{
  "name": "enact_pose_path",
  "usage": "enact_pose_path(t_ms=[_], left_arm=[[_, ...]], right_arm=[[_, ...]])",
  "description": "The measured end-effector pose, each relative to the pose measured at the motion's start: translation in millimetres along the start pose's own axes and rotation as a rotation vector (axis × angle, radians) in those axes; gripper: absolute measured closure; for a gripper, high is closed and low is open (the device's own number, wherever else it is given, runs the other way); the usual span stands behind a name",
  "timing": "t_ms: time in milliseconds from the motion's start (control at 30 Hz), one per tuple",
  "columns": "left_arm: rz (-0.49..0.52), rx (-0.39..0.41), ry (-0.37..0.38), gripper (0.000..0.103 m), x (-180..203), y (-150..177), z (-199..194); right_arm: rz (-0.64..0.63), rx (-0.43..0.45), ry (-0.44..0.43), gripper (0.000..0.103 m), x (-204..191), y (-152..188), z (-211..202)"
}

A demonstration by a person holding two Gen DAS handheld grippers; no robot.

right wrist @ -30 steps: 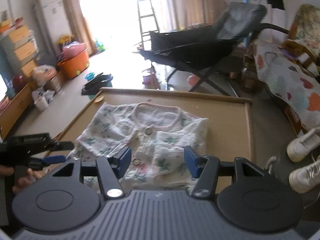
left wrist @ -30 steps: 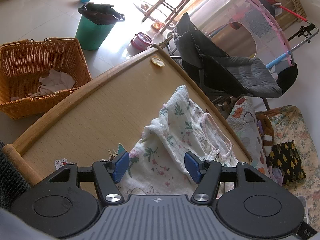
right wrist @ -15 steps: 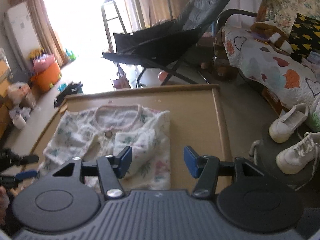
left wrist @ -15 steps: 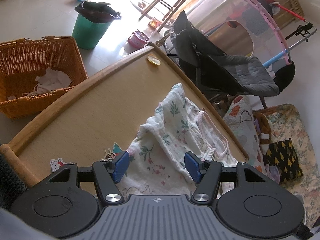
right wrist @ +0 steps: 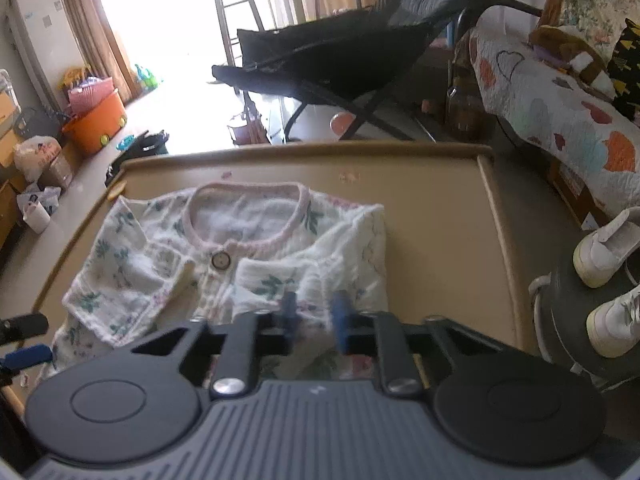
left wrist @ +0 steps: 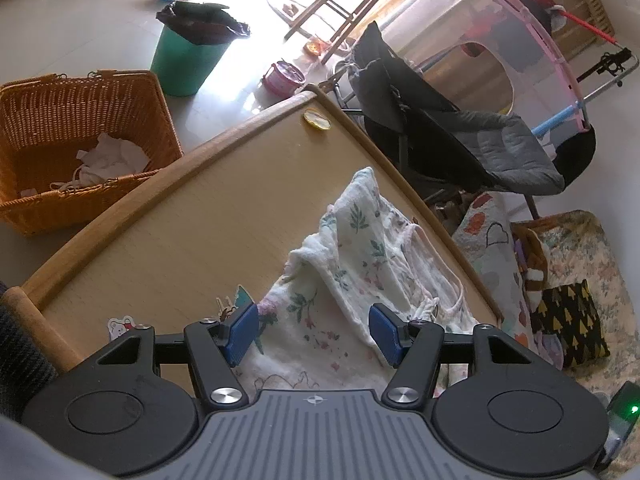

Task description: Fold clothes

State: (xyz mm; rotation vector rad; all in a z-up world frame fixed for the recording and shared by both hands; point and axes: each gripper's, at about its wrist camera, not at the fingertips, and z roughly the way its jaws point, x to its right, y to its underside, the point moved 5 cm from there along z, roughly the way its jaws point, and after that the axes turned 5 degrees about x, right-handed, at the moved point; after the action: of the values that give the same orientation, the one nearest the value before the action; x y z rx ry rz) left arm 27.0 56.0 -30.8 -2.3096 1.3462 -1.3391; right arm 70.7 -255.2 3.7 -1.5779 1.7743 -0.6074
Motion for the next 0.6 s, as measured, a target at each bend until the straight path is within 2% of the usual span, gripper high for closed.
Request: enact_pose_path(t_ms=[67,133,600], left_arm=[[-0.001,0.0,0.001,0.04,0.5,-0.1,0.2],[0.001,-0.002,0.003,0.04,1.7,0.1,0.6],[-0.011,0.009,0.012,0.04,2.8,-1.0,-3.3]], right_arm=[[0.0,-0.003,-0.004,0.099,-1.8,-0.3,-1.9],[0.001,-0.006,-0.008,0.101,-3.7,-0.6,-3.7],[-0.015,-0.004,-0.047,0.103,-25.7,-10.9,-18.2]])
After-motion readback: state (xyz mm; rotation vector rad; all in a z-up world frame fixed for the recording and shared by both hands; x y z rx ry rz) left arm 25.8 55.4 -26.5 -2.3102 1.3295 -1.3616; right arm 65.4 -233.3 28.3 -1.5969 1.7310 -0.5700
